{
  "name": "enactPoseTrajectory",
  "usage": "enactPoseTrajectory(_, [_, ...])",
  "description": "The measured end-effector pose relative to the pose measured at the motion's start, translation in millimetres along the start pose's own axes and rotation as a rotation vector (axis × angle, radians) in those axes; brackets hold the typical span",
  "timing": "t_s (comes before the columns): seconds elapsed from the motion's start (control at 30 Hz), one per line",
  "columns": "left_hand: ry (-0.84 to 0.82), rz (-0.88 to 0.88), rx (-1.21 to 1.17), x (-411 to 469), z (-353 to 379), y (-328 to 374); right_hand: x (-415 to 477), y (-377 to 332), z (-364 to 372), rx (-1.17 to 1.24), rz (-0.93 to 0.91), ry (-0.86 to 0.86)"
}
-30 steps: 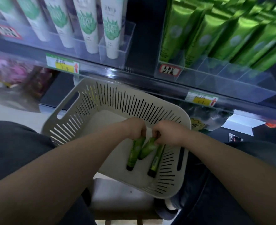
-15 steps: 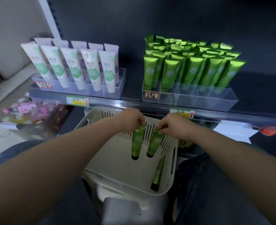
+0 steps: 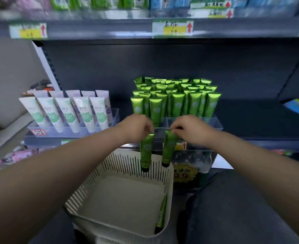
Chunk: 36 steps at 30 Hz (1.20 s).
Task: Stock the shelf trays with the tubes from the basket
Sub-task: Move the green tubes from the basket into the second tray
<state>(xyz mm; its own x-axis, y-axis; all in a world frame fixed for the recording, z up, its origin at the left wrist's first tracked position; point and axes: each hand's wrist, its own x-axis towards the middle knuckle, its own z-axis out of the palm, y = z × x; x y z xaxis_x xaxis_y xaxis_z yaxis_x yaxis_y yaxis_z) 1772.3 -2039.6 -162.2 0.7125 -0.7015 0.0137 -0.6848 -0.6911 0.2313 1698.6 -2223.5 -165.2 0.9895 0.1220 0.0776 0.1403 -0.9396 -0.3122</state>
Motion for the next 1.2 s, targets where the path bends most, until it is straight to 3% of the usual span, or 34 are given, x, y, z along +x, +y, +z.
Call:
enactPoseTrajectory(0.37, [0.2, 0.012, -0.074, 48.4, -40.0, 39.9, 6.9, 35.0, -71.1, -0.129, -0.005, 0.211])
enactPoseTrajectory(0.73, [0.387, 0.057, -0.065, 96.1, -51.0, 59.7, 27.0, 73.1, -96.7, -0.174, 0.038, 0.358])
enactPoseTrajectory(1.2, [0.314, 0.03, 0.018, 138.1, -14.9, 46.1, 56.4, 112.7, -59.3, -0.114, 0.076, 0.262])
